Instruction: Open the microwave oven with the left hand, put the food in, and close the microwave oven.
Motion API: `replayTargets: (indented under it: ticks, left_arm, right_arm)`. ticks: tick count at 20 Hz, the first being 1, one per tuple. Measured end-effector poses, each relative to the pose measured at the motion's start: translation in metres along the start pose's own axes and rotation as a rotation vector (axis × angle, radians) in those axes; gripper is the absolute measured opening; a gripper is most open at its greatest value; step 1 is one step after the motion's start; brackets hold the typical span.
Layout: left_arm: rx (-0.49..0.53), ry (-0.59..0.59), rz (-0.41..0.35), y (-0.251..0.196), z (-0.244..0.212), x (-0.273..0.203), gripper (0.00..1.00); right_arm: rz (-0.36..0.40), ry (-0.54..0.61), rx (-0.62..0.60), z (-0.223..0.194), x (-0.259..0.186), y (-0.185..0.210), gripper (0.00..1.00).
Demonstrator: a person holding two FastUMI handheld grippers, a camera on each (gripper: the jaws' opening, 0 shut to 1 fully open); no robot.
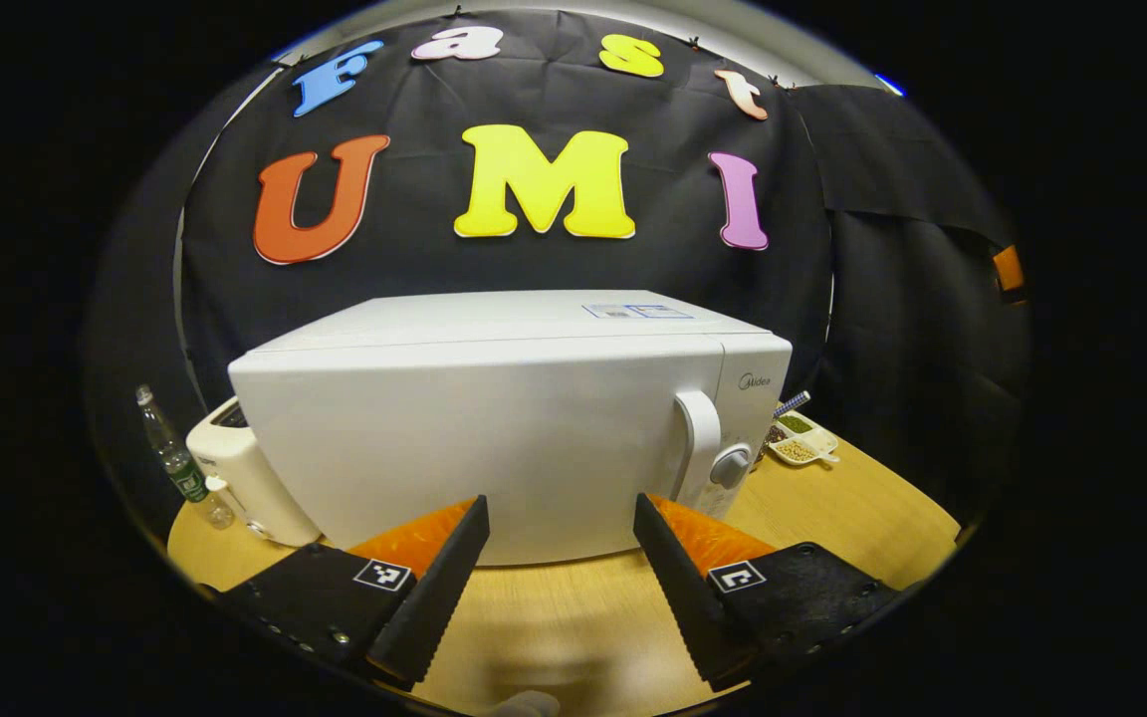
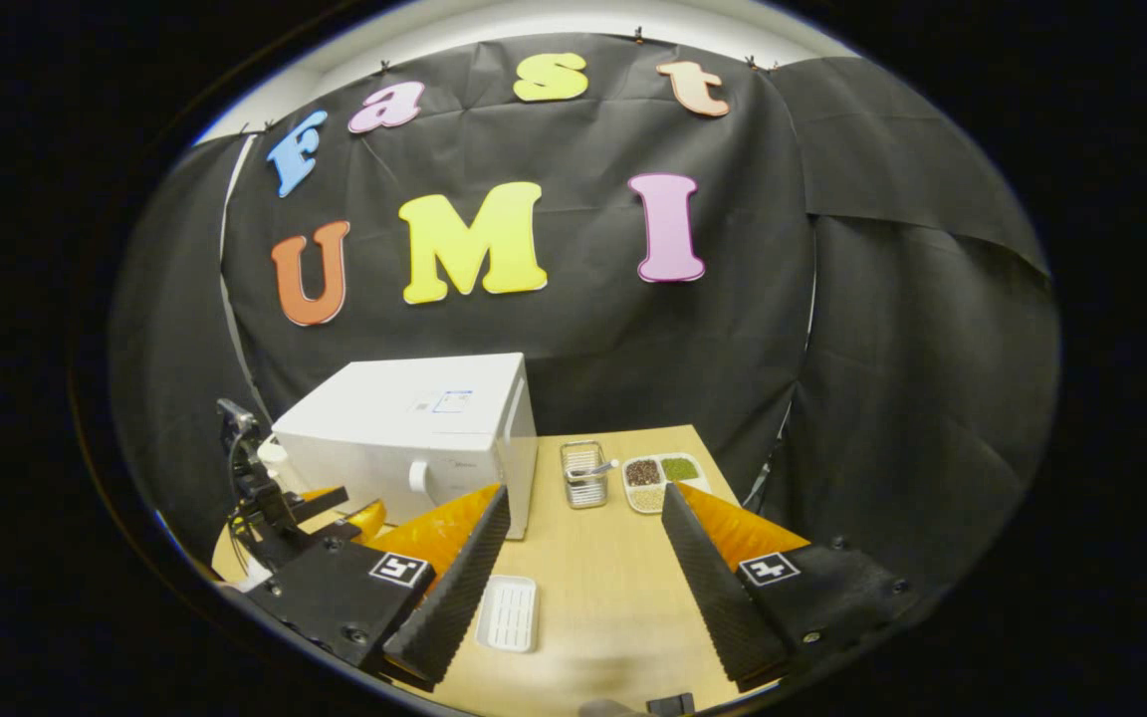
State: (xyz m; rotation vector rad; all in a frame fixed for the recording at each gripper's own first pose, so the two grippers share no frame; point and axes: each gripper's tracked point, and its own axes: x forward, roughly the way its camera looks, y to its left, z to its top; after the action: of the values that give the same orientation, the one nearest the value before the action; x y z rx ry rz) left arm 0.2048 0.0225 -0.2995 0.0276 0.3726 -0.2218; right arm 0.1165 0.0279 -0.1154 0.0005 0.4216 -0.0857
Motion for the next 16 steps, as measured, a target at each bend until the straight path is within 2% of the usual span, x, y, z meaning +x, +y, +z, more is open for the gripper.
replayTargets:
  ticks: [4, 5, 6, 9, 13, 16]
  left_arm:
    - [0.025, -0.094, 0.039, 0.011, 0.042, -0.052, 0.92]
    - [0.023, -0.106, 0.038, 0.01, 0.05, -0.066, 0.82]
    - [0.024, -0.116, 0.053, 0.013, 0.059, -0.081, 0.92]
    - [0.031, -0.156, 0.093, 0.02, 0.085, -0.126, 0.94]
    - [0.007, -0.196, 0.098, 0.02, 0.118, -0.179, 0.94]
    - [0.043, -0.213, 0.142, 0.032, 0.141, -0.205, 0.94]
  right_arm:
    - [-0.002, -0.046, -0.026, 0.007, -0.016, 0.011, 0.92]
    - [0.004, -0.058, -0.027, 0.008, -0.02, 0.016, 0.92]
    - [0.011, -0.067, -0.023, 0.01, -0.023, 0.023, 0.92]
    - [0.034, -0.102, -0.01, 0.013, -0.036, 0.037, 0.92]
    - [0.05, -0.153, -0.003, 0.023, -0.054, 0.054, 0.92]
    - [0.076, -0.217, -0.003, 0.042, -0.068, 0.069, 0.92]
